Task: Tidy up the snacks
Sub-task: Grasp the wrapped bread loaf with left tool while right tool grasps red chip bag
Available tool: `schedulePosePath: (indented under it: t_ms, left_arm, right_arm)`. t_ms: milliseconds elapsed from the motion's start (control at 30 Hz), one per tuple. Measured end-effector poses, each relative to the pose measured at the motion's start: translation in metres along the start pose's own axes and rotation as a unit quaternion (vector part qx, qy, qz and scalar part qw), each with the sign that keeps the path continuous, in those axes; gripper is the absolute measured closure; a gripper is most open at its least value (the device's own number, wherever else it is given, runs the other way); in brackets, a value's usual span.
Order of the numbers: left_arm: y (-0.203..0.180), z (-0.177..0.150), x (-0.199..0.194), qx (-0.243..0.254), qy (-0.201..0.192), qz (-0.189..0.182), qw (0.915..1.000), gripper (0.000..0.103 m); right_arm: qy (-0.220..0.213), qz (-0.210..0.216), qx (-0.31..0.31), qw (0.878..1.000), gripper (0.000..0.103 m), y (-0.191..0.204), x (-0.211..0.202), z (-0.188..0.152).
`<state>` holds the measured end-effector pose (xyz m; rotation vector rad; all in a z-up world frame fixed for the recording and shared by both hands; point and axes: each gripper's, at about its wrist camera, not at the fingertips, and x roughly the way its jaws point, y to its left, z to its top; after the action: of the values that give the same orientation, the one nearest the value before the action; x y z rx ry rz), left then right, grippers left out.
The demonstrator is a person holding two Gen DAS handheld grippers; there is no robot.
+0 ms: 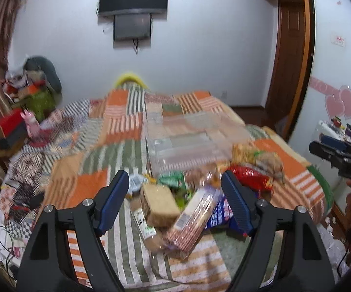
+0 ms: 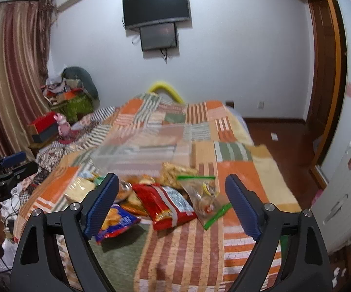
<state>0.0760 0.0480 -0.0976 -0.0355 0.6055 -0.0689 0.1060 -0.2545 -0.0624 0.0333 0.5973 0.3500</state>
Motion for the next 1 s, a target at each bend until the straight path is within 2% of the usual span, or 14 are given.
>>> schedulePosePath:
  t_ms: [300,600,867,1000]
  left_arm:
    - [0.004,-0.027,0.059,-0.012,0.081,-0.023,0.9964,0.029]
    - [0.023,-0.027,0.098,-0.040,0.108,0.005,0.9934,0.030]
    - [0.038,-0.035,0.128,-0.046,0.142,0.026,0.9885,0.030]
    - [0.040,-0.042,0.138,-0.047,0.153,0.018,0.9869,0.030]
  right_arm:
    - [0.069,0.012,0.011,0.998,0.030,-0.008,0.035,-0.008]
    - [0.119,0.035,0.012,0.992,0.048,-0.011,0.069,-0.015]
    - [0.142,0.056,0.000,0.988,0.050,-0.004,0.091,-0.017]
    - [0.162,0.056,-0.012,0.985,0.049,-0.002,0.104,-0.020]
